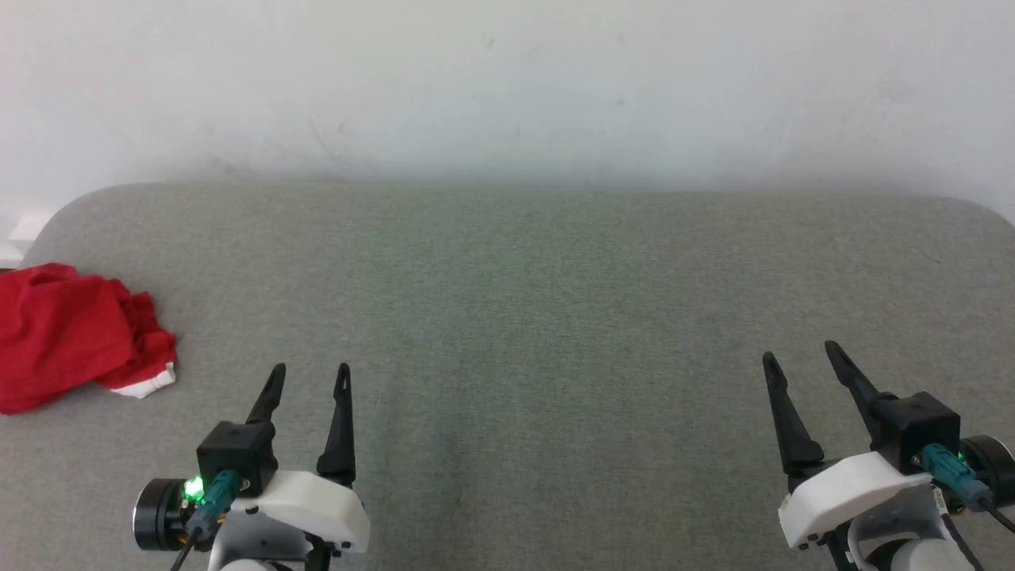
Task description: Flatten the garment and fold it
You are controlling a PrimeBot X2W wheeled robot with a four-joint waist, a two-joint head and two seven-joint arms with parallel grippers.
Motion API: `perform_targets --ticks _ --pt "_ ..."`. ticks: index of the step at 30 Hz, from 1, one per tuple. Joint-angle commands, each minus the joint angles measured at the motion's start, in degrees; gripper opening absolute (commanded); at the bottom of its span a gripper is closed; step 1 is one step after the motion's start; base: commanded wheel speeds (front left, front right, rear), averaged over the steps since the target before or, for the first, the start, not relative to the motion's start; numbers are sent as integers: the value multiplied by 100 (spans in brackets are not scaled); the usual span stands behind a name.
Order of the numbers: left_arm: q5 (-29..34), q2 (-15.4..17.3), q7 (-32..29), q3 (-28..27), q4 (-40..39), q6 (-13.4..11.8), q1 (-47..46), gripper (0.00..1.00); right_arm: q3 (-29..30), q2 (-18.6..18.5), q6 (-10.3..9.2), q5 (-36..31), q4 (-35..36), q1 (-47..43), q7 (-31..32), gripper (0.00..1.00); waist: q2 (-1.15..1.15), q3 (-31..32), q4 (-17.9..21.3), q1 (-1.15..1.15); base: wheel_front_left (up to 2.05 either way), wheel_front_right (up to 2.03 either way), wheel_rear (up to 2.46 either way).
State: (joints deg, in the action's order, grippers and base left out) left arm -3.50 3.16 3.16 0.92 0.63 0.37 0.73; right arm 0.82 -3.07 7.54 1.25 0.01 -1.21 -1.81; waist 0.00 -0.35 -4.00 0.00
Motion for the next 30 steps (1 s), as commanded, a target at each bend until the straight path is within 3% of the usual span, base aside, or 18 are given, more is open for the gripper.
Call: perform_targets --ticks 1,30 --pt "-51 -7 77 -28 1 -43 -66 100 2 6 -1 40 51 -25 -52 100 0 -2 -109 0 0 0 0" --pt "-360 -14 412 -413 211 -138 -28 100 -238 10 -3 61 482 -116 -144 100 0 -25 -1264 0 0 0 0"
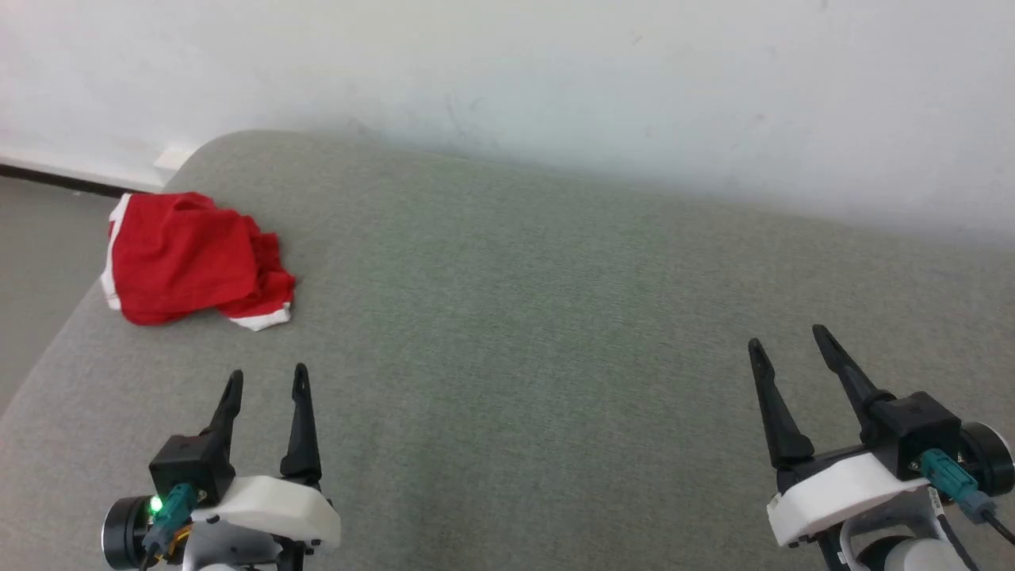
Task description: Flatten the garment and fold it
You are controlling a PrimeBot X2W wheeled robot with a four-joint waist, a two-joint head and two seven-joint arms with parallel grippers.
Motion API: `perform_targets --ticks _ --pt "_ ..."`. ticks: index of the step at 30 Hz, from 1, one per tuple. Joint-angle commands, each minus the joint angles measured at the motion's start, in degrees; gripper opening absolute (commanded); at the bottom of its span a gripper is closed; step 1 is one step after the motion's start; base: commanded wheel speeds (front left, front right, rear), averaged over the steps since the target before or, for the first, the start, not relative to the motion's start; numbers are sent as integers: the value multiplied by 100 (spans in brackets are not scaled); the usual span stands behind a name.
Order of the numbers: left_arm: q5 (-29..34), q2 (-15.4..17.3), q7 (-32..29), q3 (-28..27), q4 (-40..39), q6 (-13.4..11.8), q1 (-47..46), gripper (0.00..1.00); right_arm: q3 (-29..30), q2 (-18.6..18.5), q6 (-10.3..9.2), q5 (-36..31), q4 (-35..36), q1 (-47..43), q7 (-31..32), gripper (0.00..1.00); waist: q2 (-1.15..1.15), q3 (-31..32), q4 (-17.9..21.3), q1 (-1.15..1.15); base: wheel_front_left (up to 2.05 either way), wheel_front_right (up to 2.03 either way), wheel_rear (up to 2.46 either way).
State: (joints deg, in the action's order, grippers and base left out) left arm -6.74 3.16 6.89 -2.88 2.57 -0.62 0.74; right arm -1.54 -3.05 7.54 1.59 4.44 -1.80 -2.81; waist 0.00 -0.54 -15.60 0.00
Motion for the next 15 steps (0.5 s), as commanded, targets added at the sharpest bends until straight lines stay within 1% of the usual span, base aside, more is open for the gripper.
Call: perform_targets --ticks 1,15 --pt "-44 -14 51 -46 25 -45 -25 100 -6 8 -3 30 47 -59 -48 100 0 -8 -151 0 0 0 0" --pt "-195 -17 219 -173 8 -127 -82 100 -99 10 -3 56 175 -49 -70 100 0 -192 -739 0 0 0 0"
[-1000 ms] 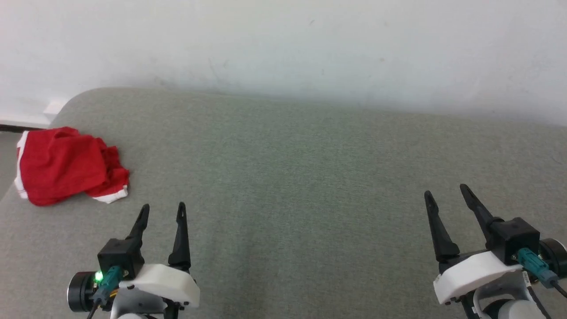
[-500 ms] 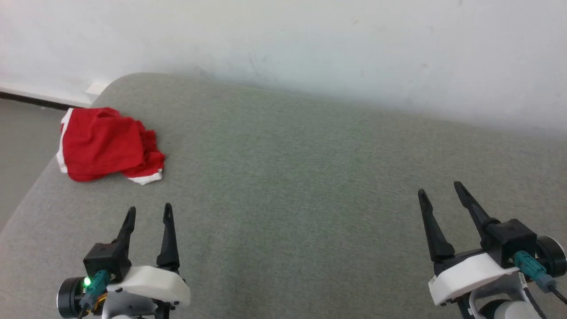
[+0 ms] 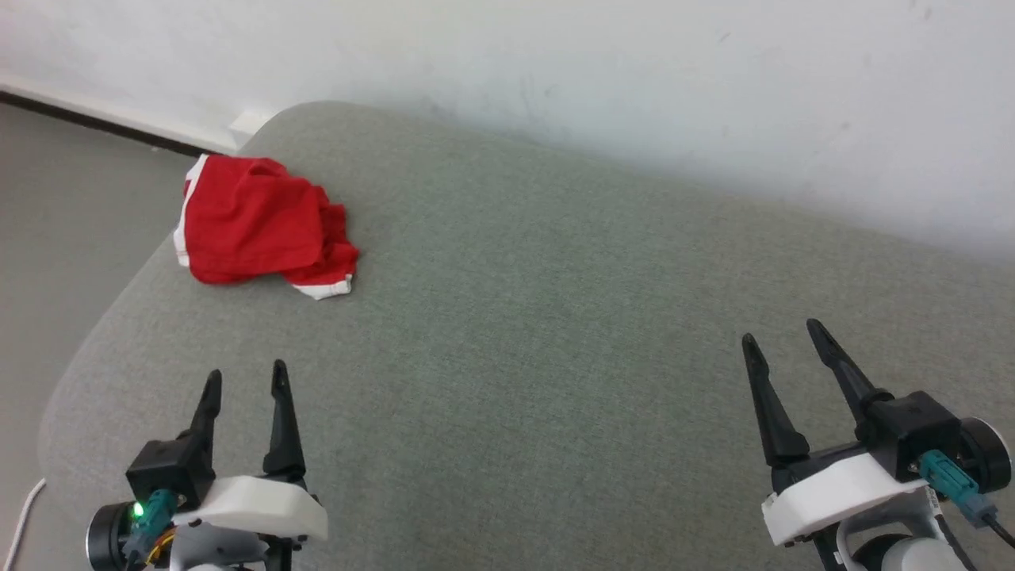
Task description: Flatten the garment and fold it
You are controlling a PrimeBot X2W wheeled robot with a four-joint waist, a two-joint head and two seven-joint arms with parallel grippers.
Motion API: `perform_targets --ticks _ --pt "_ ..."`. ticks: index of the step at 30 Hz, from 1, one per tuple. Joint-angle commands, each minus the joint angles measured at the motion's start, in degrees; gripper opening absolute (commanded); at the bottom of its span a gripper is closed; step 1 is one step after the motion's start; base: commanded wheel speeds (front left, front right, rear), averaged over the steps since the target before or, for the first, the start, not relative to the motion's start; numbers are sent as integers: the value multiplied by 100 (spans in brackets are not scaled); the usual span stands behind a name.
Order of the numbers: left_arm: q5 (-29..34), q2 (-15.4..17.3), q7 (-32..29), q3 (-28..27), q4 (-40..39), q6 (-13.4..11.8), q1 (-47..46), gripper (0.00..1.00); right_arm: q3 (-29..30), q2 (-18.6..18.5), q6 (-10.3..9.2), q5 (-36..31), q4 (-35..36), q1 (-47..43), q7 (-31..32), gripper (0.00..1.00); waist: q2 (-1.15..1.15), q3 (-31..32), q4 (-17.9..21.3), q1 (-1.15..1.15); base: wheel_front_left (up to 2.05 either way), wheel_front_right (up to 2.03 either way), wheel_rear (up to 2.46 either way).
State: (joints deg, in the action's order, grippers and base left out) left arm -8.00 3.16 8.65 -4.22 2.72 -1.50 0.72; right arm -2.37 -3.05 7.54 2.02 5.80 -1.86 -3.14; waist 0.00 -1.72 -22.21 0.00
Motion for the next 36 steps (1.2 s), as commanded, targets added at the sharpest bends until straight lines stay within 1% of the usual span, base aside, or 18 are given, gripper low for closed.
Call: perform_targets --ticks 1,9,13,16,19,27,30,36 --pt "-93 -17 54 -55 -26 -47 -105 100 -30 10 -3 5 51 -32 -28 100 0 -104 -99 0 0 0 0" --pt "-209 -11 150 -262 -161 -31 -669 100 -128 11 -4 -114 173 103 110 100 0 -479 -121 0 0 0 0" --pt "-237 109 198 -455 -119 3 -1238 100 -180 12 -4 -236 277 210 217 100 0 -748 -33 0 0 0 0" --pt "-316 300 229 -598 70 26 -1720 100 -234 12 -4 -329 375 326 287 100 0 -1000 82 0 0 0 0" --pt "-422 580 126 -690 426 99 -2266 100 -260 12 -4 -404 462 427 337 100 0 -1241 181 0 0 0 0" --pt "-778 1476 -487 -906 1931 403 -3686 100 -409 -105 -4 -444 634 686 421 100 0 -1889 532 0 0 0 0" --pt "-895 1750 -641 -929 2469 513 -4146 100 -457 -153 -5 -442 705 760 454 100 0 -2144 643 0 0 0 0" --pt "-1019 2072 -849 -811 3483 660 -4928 100 -576 -258 -5 -428 845 909 514 100 0 -2618 792 0 0 0 0"
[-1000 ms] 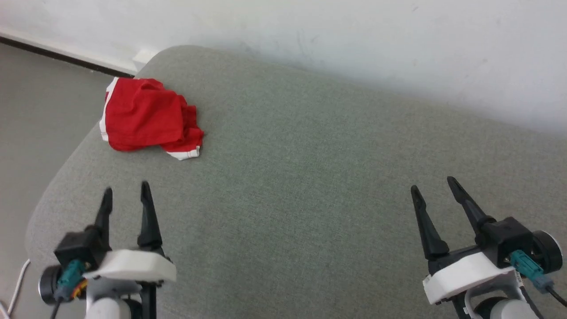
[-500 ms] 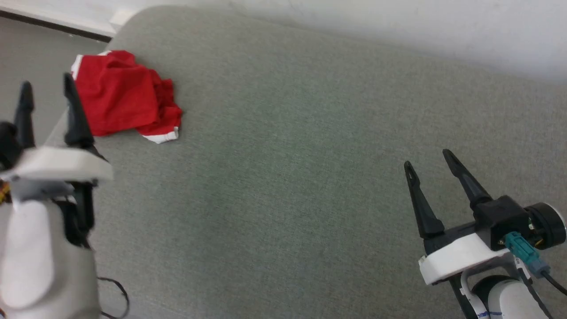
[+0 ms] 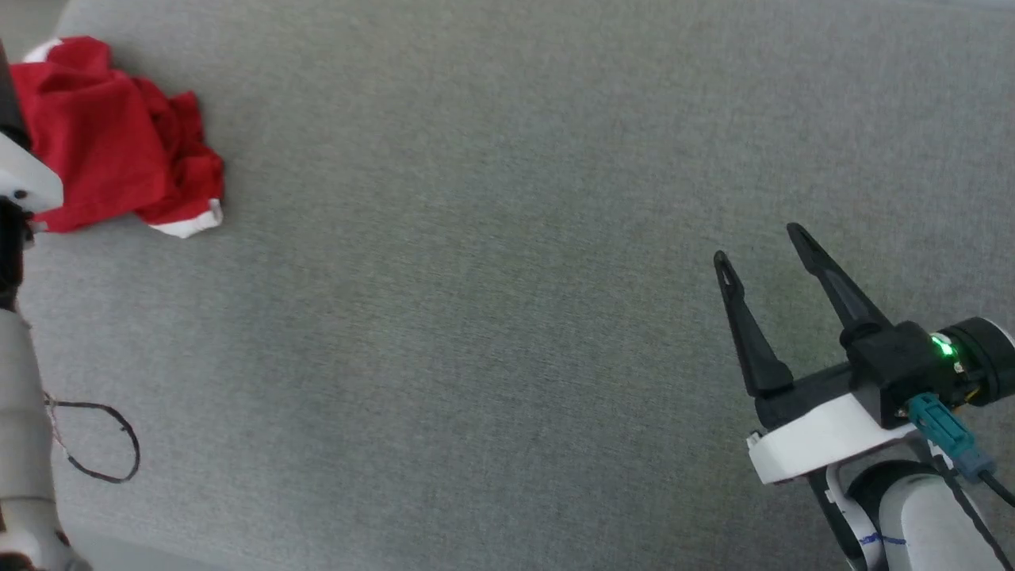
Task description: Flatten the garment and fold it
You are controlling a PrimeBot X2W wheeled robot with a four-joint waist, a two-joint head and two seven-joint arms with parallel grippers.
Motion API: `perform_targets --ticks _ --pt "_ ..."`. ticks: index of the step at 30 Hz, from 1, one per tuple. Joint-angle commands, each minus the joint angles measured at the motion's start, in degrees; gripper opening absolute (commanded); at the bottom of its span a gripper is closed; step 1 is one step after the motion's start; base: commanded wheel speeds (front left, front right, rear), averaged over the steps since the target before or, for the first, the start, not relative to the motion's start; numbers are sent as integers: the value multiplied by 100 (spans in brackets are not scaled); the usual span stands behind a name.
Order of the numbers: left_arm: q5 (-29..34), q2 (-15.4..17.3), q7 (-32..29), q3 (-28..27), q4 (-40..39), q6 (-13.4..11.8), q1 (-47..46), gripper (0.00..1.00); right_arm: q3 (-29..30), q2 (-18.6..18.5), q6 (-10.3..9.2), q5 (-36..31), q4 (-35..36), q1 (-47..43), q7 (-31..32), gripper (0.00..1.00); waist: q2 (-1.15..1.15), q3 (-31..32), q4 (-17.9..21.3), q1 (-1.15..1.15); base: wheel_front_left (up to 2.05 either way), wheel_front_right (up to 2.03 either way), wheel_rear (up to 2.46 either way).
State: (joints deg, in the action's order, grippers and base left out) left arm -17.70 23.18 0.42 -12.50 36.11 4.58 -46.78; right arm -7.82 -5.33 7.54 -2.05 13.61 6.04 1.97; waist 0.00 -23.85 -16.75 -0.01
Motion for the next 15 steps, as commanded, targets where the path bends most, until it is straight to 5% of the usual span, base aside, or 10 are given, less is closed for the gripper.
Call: perform_targets --ticks 1,15 --pt "-58 114 -78 40 317 66 -286 100 -64 -43 -5 -14 87 147 14 100 0 -473 274 1 0 0 0" --pt "-190 634 -2077 281 3018 37 -1082 100 -247 -133 -5 39 289 314 59 100 0 -833 513 1 0 0 0"
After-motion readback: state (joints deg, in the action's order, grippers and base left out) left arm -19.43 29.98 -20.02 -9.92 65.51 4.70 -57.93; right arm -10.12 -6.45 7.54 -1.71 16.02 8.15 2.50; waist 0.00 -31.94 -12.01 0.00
